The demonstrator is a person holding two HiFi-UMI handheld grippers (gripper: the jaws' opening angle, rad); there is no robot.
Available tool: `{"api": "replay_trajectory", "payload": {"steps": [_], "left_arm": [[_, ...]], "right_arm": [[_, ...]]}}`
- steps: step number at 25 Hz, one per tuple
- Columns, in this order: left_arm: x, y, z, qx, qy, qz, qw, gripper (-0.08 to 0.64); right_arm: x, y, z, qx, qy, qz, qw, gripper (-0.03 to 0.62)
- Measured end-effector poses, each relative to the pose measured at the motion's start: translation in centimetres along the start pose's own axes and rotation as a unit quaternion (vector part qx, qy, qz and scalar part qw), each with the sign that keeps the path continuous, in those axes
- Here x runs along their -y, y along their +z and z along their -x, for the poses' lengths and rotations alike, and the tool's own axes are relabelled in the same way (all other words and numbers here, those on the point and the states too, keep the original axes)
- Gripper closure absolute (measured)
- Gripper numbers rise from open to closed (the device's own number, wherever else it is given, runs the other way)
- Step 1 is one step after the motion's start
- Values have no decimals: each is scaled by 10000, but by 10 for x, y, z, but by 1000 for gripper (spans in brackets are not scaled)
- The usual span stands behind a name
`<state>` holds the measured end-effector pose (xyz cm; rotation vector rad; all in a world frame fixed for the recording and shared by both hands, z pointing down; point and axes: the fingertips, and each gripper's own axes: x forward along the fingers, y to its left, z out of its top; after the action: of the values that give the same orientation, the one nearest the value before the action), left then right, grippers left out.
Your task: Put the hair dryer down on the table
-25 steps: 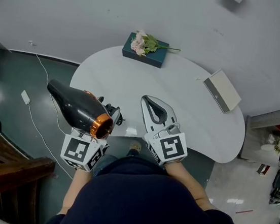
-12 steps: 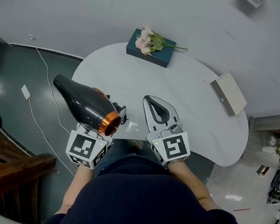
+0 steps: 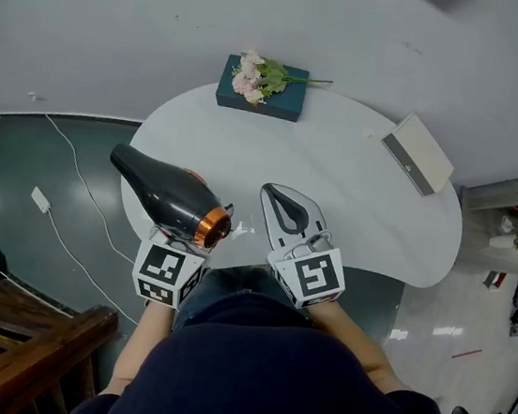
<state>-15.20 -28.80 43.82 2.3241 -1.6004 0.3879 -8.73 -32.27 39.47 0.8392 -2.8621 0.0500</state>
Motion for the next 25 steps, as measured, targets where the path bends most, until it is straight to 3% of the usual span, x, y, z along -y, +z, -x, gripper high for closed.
{"api": "replay_trajectory", "payload": {"steps": [7, 15, 25], "left_arm": [[-6, -41, -32, -693, -456, -89, 9965, 322], [-19, -92, -68, -1450, -678, -409, 9863, 322], [-25, -97, -104, -1400, -799, -399, 9861, 322]], "right_arm": [[15, -16, -3, -83, -445, -54, 9990, 580], [40, -36, -1, -317, -1001, -150, 9944, 580], [50, -55, -15, -578, -1185, -200, 9911, 580]]}}
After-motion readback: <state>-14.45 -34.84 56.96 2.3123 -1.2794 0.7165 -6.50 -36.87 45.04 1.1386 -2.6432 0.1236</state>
